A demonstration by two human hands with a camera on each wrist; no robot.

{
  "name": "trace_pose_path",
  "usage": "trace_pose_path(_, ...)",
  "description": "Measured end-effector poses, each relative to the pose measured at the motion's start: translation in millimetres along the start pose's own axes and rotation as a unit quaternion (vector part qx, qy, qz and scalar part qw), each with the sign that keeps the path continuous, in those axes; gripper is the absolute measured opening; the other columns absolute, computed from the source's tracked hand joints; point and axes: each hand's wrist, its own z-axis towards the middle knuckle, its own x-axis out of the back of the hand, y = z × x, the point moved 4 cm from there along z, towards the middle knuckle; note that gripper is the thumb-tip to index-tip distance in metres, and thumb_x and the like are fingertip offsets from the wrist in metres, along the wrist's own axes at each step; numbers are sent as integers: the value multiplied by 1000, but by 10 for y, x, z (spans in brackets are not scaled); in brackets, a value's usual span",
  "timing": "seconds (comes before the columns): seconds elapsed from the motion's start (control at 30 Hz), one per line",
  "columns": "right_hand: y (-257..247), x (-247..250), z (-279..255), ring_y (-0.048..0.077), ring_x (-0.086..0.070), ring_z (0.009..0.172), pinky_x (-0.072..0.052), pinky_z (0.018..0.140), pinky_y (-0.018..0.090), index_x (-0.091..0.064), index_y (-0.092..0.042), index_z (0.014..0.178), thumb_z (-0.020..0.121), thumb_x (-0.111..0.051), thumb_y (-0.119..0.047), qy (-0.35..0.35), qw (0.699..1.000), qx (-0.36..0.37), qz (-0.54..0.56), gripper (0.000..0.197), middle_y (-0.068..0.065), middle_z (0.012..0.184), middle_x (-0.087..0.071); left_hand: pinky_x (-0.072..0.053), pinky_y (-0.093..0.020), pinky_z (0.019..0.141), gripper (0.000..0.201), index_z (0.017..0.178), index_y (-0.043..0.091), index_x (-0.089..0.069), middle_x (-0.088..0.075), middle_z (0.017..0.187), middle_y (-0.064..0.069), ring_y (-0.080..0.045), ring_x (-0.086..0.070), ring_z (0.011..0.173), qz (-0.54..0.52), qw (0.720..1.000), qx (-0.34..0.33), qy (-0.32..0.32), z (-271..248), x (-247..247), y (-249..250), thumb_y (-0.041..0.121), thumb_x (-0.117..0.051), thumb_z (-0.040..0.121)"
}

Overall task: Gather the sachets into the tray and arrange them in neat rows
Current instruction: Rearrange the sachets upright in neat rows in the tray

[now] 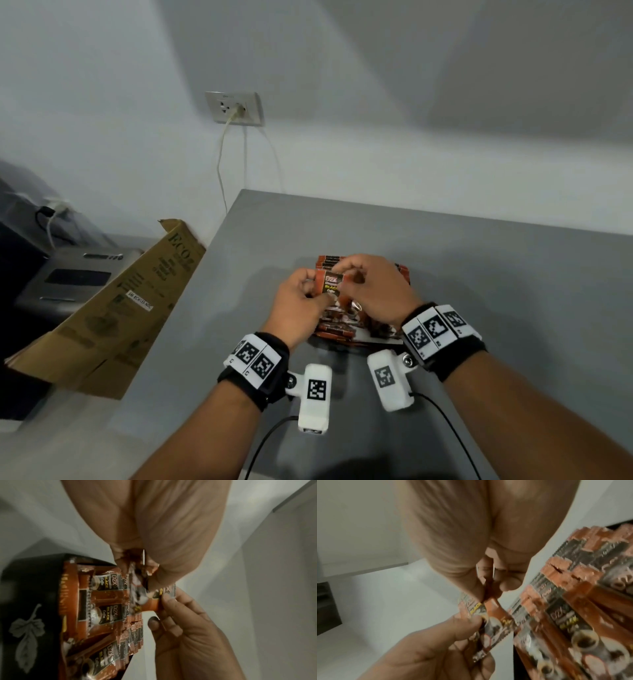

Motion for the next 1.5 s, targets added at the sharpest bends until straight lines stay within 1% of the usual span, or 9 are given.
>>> trace_pose_path(0.1, 177, 313, -10, 6, -69, 72, -54, 70, 23, -71, -25, 85, 84, -72, -8, 92, 995, -30, -29, 17, -8, 79, -74, -57, -41, 79, 28, 103, 14, -60, -75, 98, -14, -25, -70, 84, 29, 1000, 2, -5, 24, -50, -2, -7, -67, 86)
trace_pose_path(0.23, 473, 520, -157, 8, -65, 76, -47, 66, 16, -66, -27, 86, 84, -72, -8, 55, 988, -75, -122, 20, -8, 83, -69, -52, -17, 79, 43, 105, 28, -56, -68, 108, 8, -7, -64, 100, 160, 983, -31, -80, -10, -18, 16, -9, -63, 82)
trace_pose_path(0.37, 725, 337, -327, 11, -63, 78, -41, 61, 13, -61, -28, 86, 87, -66, -5, -26, 981, -92, -170, 24, -10, 82, -64, -53, -23, 88, 61, 120, 34, -52, -62, 118, 18, -3, -63, 105, 346, 917, -80, -181, -93, -48, -42, 3, -73, 72)
trace_pose_path(0.47, 797, 267, -374, 16, -64, 87, -55, 77, 28, -65, -22, 95, 90, -63, -8, -6, 975, -92, -204, 15, -5, 94, -68, -51, -30, 99, 59, 123, 28, -54, -64, 115, 14, -8, -62, 106, 415, 883, -112, -187, -96, -53, -97, 11, -76, 71)
trace_pose_path(0.57, 839, 218, -402, 19, -64, 93, -56, 84, 36, -66, -20, 98, 91, -63, -13, 17, 970, -97, -224, 10, -2, 100, -67, -51, -31, 97, 50, 119, 30, -55, -66, 111, 13, -8, -62, 103, 431, 876, -115, -182, -65, -39, -122, 12, -73, 77)
trace_pose_path(0.73, 750, 193, -498, 10, -48, 102, -41, 91, 23, -68, -18, 102, 89, -70, -22, 95, 975, -6, -199, 15, -9, 105, -54, -54, -32, 94, 37, 115, 29, -59, -70, 109, 13, -6, -65, 101, 441, 871, -130, -171, 2, -43, -165, 12, -70, 84)
trace_pose_path(1.0, 592, -273, -596, 6, -64, 78, -55, 81, 28, -76, -22, 100, 86, -53, -39, -153, 968, 41, -196, 31, -8, 85, -72, -56, -30, 83, 25, 101, 33, -66, -67, 97, 16, -5, -62, 86, 460, 860, -151, -163, 32, -88, -254, 14, -67, 84)
trace_pose_path(1.27, 554, -89, -626, -2, -59, 77, -41, 71, 6, -76, -19, 100, 95, -60, -12, -53, 993, 19, -105, 18, -10, 92, -71, -55, -22, 72, 27, 96, 34, -64, -68, 90, 12, -6, -66, 80, 330, 921, -144, -148, -26, 65, -266, 8, -64, 89)
trace_pose_path(1.5, 388, 183, -659, 14, -64, 63, -59, 67, 37, -70, -16, 85, 89, -69, -6, 65, 980, -74, 175, 11, 7, 80, -70, -58, -30, 62, 21, 98, 12, -67, -73, 83, -10, -16, -68, 66, 72, 992, -98, -43, 20, 85, -43, -7, -60, 92)
